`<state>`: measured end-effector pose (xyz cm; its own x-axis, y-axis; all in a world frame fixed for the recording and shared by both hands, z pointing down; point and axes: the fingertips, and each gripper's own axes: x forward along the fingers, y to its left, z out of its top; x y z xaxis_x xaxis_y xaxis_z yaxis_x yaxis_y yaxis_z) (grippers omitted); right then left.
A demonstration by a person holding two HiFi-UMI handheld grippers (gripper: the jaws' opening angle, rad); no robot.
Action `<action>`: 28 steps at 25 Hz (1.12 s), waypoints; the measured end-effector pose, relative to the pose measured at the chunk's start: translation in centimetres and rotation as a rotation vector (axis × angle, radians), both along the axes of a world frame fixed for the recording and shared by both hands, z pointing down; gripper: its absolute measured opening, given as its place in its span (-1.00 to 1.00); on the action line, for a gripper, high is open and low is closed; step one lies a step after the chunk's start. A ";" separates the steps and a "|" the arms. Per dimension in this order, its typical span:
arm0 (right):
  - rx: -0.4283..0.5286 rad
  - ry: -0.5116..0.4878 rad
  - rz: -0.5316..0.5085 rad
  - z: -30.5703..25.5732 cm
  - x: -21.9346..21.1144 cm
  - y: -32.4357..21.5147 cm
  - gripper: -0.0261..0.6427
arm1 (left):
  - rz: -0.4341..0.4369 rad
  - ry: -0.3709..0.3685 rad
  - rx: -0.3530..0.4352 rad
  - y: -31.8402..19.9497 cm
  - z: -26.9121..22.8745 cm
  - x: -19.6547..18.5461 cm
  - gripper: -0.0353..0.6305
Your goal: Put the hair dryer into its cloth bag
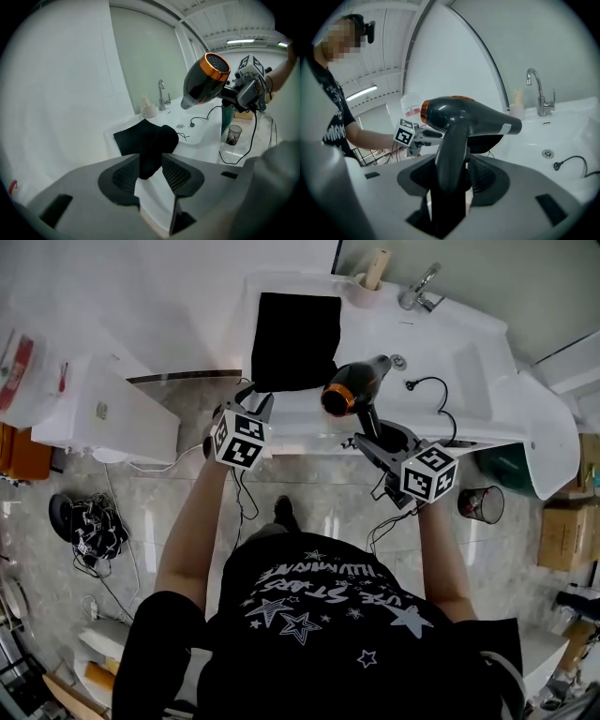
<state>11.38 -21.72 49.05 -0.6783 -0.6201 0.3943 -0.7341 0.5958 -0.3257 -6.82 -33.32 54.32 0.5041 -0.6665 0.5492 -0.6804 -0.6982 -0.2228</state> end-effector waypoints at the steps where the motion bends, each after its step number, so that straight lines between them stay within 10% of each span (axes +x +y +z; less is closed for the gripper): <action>1: -0.003 -0.001 0.003 0.1 0.1 -0.1 -0.33 | 0.006 -0.014 0.003 -0.4 0.4 0.2 -0.38; 11: -0.015 -0.013 0.035 0.3 0.0 -0.5 -0.33 | 0.066 -0.175 0.028 -2.4 3.6 1.4 -0.26; 16: -0.008 -0.009 0.024 -0.2 -0.2 -0.7 -0.33 | 0.023 -0.234 0.042 -3.5 3.9 0.3 -0.76; 28: 0.002 0.039 -0.235 -0.7 -0.7 0.6 -0.33 | -0.003 -0.151 -0.054 -4.9 1.2 1.4 -0.84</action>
